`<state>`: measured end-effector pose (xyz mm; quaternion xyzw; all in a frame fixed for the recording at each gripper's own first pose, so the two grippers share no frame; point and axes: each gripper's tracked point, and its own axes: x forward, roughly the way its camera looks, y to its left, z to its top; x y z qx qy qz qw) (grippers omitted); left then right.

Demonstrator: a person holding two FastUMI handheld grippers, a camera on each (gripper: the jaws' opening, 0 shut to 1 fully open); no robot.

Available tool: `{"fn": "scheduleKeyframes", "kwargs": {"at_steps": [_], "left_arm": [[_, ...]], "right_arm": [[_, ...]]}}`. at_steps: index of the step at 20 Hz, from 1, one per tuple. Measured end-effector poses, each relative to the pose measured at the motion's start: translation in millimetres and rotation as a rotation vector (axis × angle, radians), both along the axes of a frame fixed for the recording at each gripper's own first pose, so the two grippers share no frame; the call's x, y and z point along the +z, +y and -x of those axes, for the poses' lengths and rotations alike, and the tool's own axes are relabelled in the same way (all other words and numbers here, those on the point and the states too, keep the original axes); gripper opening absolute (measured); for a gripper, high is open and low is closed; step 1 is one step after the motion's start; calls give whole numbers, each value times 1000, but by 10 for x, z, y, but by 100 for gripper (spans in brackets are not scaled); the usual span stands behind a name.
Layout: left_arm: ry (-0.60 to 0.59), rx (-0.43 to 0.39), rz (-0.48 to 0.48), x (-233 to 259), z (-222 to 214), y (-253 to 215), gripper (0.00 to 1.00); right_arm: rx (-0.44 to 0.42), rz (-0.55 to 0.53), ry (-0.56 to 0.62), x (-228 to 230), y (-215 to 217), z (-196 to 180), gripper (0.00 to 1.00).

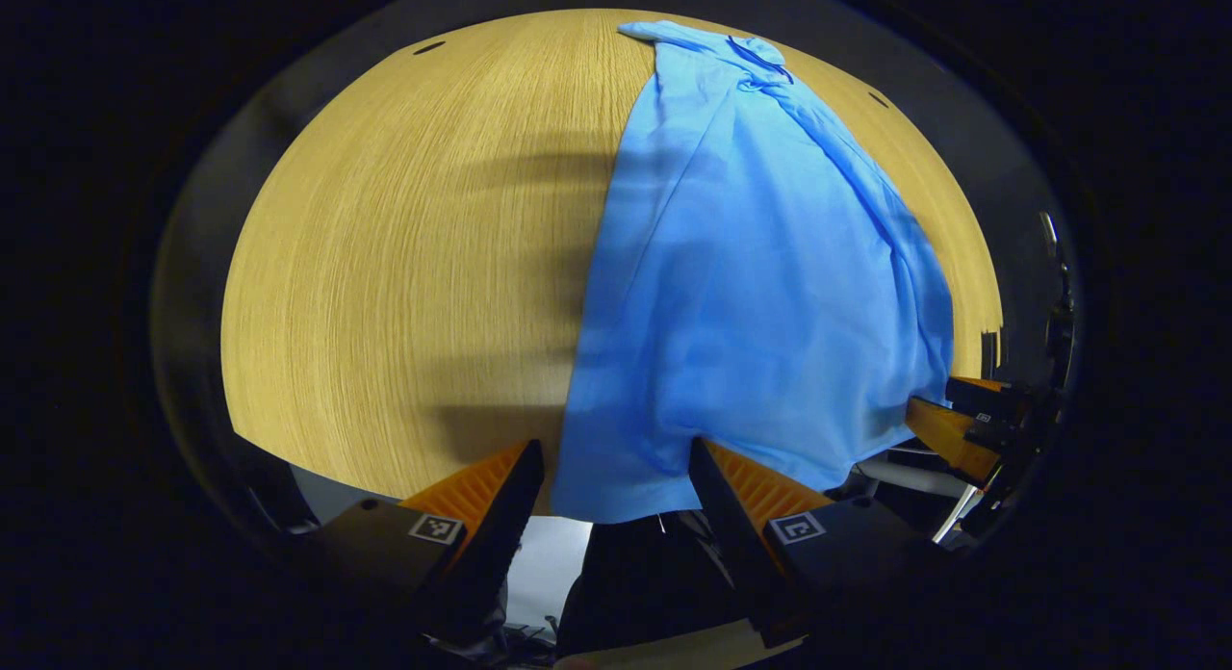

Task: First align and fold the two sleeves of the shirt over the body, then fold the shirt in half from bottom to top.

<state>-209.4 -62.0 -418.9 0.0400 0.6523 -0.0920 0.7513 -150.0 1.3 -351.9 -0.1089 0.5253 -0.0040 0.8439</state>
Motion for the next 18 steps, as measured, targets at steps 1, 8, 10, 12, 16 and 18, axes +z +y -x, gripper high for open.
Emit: {"fn": "scheduleKeyframes", "kwargs": {"at_steps": [1,8,10,12,16,18], "left_arm": [[0,-5,-14,-17,9,-3,99],[21,18,-74,-40,4,1,99],[26,28,-70,-26,-8,-32,96],[45,19,-67,-41,-14,-89,67],[31,-1,-22,-44,-26,-175,14],[4,-34,-11,10,-107,-137,13]], "right_arm": [[-2,-1,3,3,-1,-10,99],[19,9,41,-7,29,1,99],[92,32,58,-21,68,34,86],[130,44,48,-10,111,29,64],[59,-46,25,-3,192,-45,1],[54,-72,37,5,193,-47,1]]}}
